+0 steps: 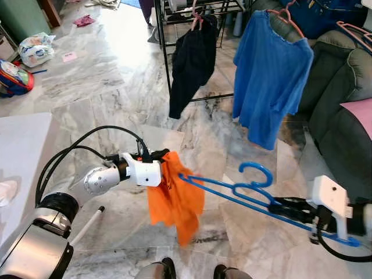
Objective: Hang hanger
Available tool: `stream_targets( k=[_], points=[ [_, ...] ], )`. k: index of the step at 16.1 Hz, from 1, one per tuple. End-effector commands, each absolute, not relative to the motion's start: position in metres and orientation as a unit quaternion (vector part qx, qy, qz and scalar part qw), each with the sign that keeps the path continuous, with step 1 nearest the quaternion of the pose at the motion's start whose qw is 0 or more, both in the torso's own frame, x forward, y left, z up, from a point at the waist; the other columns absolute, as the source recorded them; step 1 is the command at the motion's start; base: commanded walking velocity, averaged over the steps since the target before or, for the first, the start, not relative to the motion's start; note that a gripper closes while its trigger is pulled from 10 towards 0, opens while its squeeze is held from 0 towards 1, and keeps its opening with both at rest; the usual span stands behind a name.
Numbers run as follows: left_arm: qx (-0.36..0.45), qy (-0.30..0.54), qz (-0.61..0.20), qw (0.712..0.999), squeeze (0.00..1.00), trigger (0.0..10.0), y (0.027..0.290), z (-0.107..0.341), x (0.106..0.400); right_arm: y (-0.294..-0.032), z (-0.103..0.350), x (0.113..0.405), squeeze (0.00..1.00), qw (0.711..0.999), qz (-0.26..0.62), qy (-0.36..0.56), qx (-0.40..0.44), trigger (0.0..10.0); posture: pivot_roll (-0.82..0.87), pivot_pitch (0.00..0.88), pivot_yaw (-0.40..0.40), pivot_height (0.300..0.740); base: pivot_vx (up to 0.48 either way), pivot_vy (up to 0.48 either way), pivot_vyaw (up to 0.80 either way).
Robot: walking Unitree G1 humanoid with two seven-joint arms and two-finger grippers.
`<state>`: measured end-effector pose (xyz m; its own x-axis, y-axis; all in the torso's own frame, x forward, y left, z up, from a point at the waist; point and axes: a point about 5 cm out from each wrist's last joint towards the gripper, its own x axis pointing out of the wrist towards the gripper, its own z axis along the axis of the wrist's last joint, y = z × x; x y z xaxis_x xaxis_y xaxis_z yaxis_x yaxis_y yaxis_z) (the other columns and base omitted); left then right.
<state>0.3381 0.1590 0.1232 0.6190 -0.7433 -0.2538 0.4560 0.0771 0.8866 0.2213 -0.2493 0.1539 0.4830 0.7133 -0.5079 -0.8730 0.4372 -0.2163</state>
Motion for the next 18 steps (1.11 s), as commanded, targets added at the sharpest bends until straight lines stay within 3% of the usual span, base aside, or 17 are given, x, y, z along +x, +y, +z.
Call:
stream_targets(
  k=[1,7,10,12,18],
  points=[
    [0.552,-0.133,-0.396,0.721,0.00,10.0,0.165,0.129,0.343,-0.251,0.157,0.217,0.00,0.815,0.498,0.178,-0.235,10.0,-0.06,0.191,0.077,0.740,0.000,0.000,0.00],
    [0.554,-0.153,-0.416,0.705,0.00,10.0,0.157,0.125,0.339,-0.255,0.154,0.218,0.00,0.814,0.486,0.191,-0.254,10.0,-0.06,0.189,0.083,0.740,0.000,0.000,0.00],
    [0.559,-0.138,-0.417,0.703,0.00,10.0,0.161,0.117,0.336,-0.264,0.164,0.226,0.00,0.828,0.455,0.177,-0.275,10.0,-0.06,0.188,0.089,0.740,0.000,0.000,0.00],
    [0.528,-0.113,-0.400,0.741,0.00,10.0,0.166,0.112,0.337,-0.263,0.170,0.228,0.00,0.832,0.454,0.165,-0.273,10.0,-0.06,0.186,0.092,0.740,0.000,0.000,0.00],
    [0.513,-0.165,-0.452,0.711,0.00,10.0,0.144,0.110,0.326,-0.257,0.167,0.232,0.00,0.825,0.471,0.160,-0.269,10.0,-0.05,0.186,0.092,0.740,0.000,0.000,0.00]
  ],
)
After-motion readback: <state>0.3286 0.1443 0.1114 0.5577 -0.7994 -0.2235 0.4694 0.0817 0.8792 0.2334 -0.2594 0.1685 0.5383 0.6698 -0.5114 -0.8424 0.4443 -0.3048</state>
